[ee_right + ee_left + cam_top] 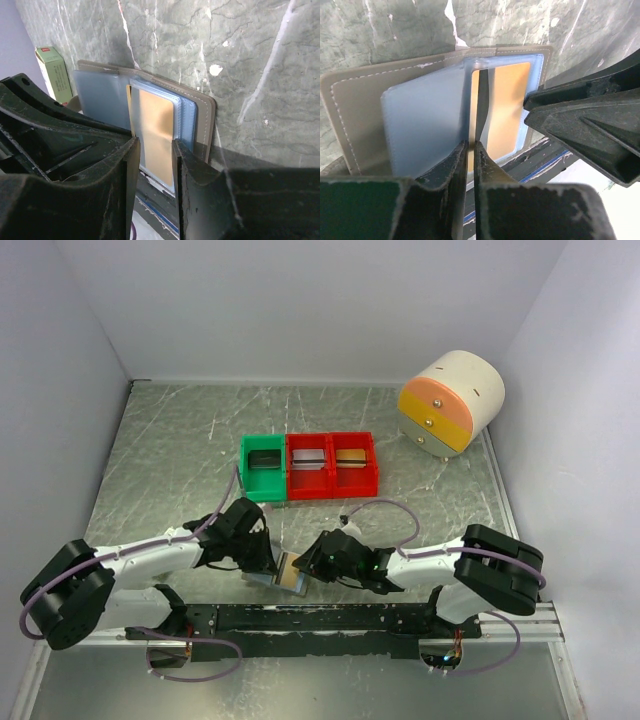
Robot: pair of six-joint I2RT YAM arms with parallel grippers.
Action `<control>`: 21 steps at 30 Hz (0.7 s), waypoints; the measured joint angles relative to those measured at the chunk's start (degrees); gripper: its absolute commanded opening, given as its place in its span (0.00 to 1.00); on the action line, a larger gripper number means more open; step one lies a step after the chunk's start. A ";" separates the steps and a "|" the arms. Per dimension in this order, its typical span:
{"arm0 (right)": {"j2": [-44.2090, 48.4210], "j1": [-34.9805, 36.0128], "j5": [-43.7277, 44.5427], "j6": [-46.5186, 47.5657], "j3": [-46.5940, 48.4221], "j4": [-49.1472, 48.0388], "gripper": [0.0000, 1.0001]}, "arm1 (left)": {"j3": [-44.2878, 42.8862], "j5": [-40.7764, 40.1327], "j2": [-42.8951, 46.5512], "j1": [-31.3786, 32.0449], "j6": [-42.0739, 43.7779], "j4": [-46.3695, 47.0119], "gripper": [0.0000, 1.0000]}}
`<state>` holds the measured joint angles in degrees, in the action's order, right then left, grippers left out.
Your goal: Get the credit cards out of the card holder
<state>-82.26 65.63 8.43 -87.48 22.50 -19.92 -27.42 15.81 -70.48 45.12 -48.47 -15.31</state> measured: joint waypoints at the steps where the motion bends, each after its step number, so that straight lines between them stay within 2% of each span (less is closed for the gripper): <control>1: 0.04 0.00 0.00 0.02 0.00 0.11 0.33 | 0.00 -0.15 0.31 0.00 0.00 -0.02 0.17; 11: 0.15 -0.02 -0.04 1.73 2.19 4.00 0.34 | -0.09 -0.83 0.94 0.00 0.04 0.07 0.38; 17: 0.13 -0.02 -0.04 1.77 2.19 4.04 0.34 | -2.14 -3.65 1.22 0.00 0.94 -1.79 0.44; 21: 0.13 -0.02 -0.04 1.77 2.19 4.17 0.34 | -3.50 -4.68 2.71 0.00 2.01 -1.99 0.45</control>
<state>-82.13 65.60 8.38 -85.71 24.69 -15.75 -30.92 11.14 -67.77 45.12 -46.46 -17.30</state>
